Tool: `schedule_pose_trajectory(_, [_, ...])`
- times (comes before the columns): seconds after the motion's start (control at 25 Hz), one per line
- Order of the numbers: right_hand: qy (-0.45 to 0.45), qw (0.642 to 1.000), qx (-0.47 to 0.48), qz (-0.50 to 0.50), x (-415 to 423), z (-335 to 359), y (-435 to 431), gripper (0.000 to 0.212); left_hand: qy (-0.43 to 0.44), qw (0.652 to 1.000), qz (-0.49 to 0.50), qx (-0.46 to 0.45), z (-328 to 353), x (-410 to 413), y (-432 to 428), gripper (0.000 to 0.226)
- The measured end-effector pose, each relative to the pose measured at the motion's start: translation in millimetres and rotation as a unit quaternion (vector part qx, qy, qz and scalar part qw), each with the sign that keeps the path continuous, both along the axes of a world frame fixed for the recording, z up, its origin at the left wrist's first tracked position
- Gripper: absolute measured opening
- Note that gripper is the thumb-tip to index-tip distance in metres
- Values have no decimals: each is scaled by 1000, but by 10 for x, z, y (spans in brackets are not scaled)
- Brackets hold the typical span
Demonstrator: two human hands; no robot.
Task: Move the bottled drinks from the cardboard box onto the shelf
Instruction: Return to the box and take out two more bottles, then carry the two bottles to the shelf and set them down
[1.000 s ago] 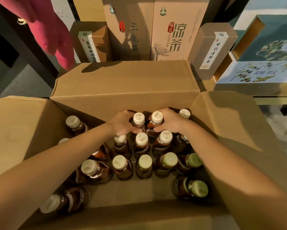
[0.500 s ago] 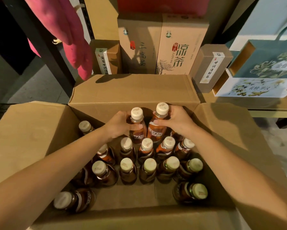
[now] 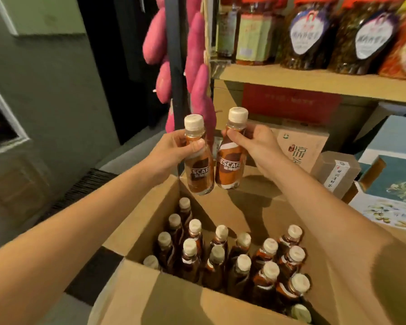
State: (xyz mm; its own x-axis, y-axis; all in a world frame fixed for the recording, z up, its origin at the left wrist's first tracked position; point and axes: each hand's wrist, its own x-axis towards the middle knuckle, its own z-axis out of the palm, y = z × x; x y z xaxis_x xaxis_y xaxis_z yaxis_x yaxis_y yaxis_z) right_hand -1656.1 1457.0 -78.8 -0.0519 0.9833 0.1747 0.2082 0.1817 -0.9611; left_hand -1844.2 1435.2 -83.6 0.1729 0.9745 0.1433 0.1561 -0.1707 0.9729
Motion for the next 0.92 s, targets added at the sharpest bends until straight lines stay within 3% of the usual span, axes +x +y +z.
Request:
schedule_pose_trajectory(0.2, [22,985,74,153,-992,585,-246,26,21,988,140,62,566,-857,-633,26])
schedule_pose_trajectory(0.4, [43,947,101,301,-2341,996,-677,8,36,961,256,102,1010,-2014,-1346,16])
schedule_pose_trajectory(0.6, [55,912,114,391,-3908,1204,-1167,19,36,926,364,99,1209,-3401,-2162,25])
schedule_pose_trajectory(0.72, [72,896,106,424,-4867,1221,-1475,29,26,907,405,107,1215,-4283,-2628,18])
schedule_pose_trajectory(0.92, [109,876,64,466,-6527,1264,-2022,18,34,886,452,96,1247,-5856,-3387,16])
